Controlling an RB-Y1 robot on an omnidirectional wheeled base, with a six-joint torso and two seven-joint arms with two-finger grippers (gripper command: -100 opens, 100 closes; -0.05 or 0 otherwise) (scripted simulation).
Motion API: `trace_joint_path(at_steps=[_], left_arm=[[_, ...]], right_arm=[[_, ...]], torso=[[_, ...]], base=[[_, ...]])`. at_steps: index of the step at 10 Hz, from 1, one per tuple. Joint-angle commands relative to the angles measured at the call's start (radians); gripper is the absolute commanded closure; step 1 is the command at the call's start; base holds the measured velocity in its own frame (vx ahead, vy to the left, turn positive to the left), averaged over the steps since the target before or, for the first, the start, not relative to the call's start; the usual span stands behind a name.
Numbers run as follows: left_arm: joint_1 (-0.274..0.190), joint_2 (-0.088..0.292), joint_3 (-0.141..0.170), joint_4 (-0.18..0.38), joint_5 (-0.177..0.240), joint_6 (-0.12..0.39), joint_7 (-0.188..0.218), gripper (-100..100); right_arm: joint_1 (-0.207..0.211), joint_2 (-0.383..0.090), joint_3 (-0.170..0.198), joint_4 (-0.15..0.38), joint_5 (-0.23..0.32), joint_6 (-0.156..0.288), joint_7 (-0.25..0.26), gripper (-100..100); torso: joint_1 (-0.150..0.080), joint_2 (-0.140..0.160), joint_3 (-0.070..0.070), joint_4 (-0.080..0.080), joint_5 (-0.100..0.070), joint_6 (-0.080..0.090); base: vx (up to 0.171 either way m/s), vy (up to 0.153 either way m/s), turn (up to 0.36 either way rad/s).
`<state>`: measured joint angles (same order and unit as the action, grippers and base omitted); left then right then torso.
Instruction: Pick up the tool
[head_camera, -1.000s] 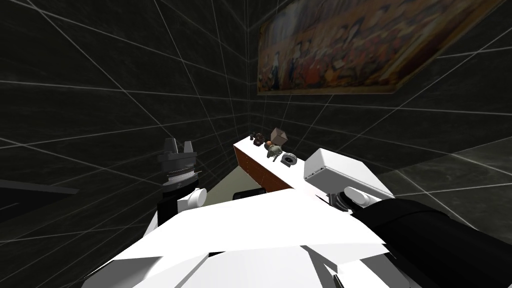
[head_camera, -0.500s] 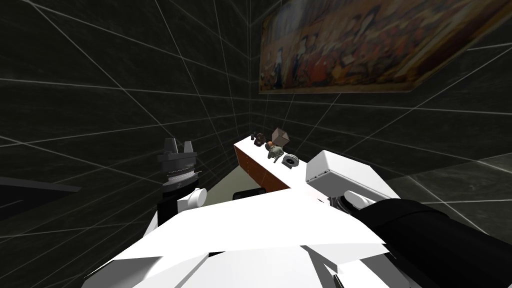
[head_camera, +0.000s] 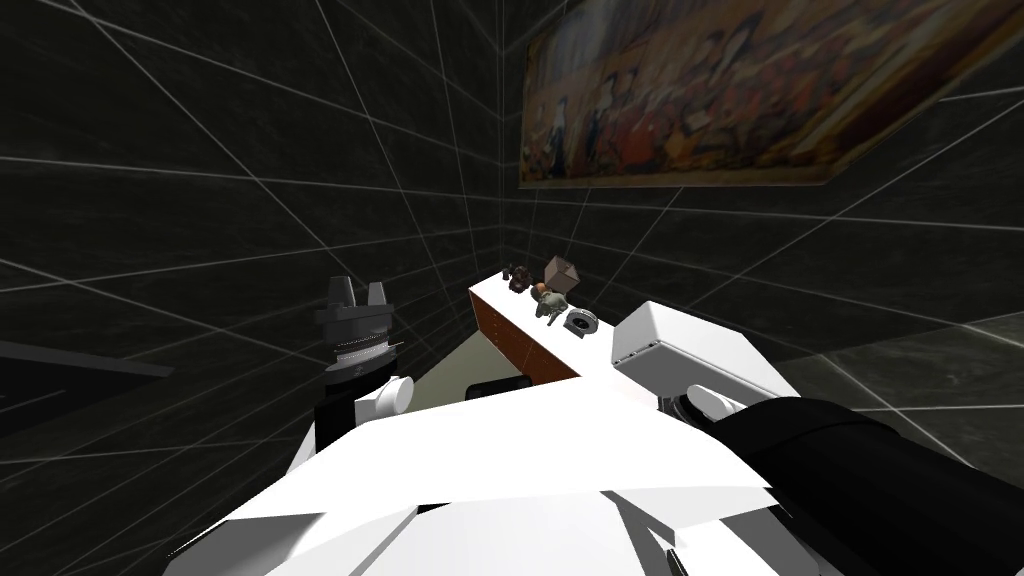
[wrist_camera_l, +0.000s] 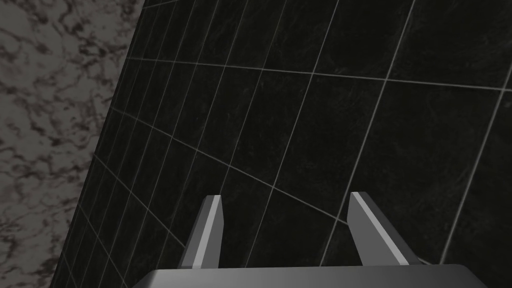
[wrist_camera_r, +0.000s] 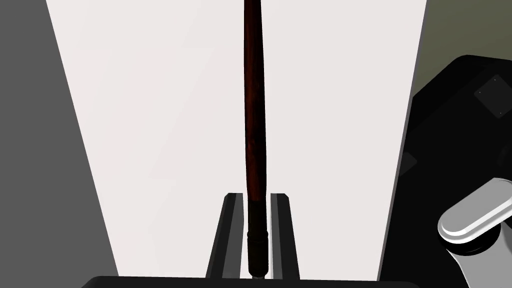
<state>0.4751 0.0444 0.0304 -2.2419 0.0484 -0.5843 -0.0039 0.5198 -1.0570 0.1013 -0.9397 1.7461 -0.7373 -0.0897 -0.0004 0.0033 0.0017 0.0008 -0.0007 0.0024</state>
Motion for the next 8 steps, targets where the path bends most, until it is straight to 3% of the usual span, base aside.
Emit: trace_joint_path(at_steps=[1,2,3,4,6,7,8], left_arm=[[0.000,0.000,0.000,0.000,0.000,0.000,0.000,0],[0.000,0.000,0.000,0.000,0.000,0.000,0.000,0],[0.000,0.000,0.000,0.000,0.000,0.000,0.000,0],[0.000,0.000,0.000,0.000,0.000,0.000,0.000,0],[0.000,0.000,0.000,0.000,0.000,0.000,0.000,0],[0.000,0.000,0.000,0.000,0.000,0.000,0.000,0],[0.000,0.000,0.000,0.000,0.000,0.000,0.000,0]], right_arm=[[0.000,0.000,0.000,0.000,0.000,0.000,0.000,100],[0.000,0.000,0.000,0.000,0.000,0.000,0.000,100],[0.000,0.000,0.000,0.000,0.000,0.000,0.000,0],[0.004,-0.030,-0.017,-0.025,-0.002,-0.028,-0.010,100],[0.006,-0.054,-0.032,-0.043,-0.004,-0.052,-0.015,100],[0.004,-0.041,-0.027,-0.025,-0.008,-0.039,-0.001,100],[0.003,-0.044,-0.029,-0.026,-0.009,-0.043,-0.001,0]], torso=[[0.000,0.000,0.000,0.000,0.000,0.000],[0.000,0.000,0.000,0.000,0.000,0.000],[0.000,0.000,0.000,0.000,0.000,0.000],[0.000,0.000,0.000,0.000,0.000,0.000],[0.002,-0.001,-0.001,0.000,0.001,0.000],[0.002,-0.001,-0.001,0.000,0.001,0.000],[0.001,-0.001,-0.001,0.000,0.000,0.000]], base=[[0.000,0.000,0.000],[0.000,0.000,0.000],[0.000,0.000,0.000],[0.028,0.027,-0.106],[0.019,0.025,-0.072],[0.006,0.009,-0.006],[0.000,0.000,0.000]])
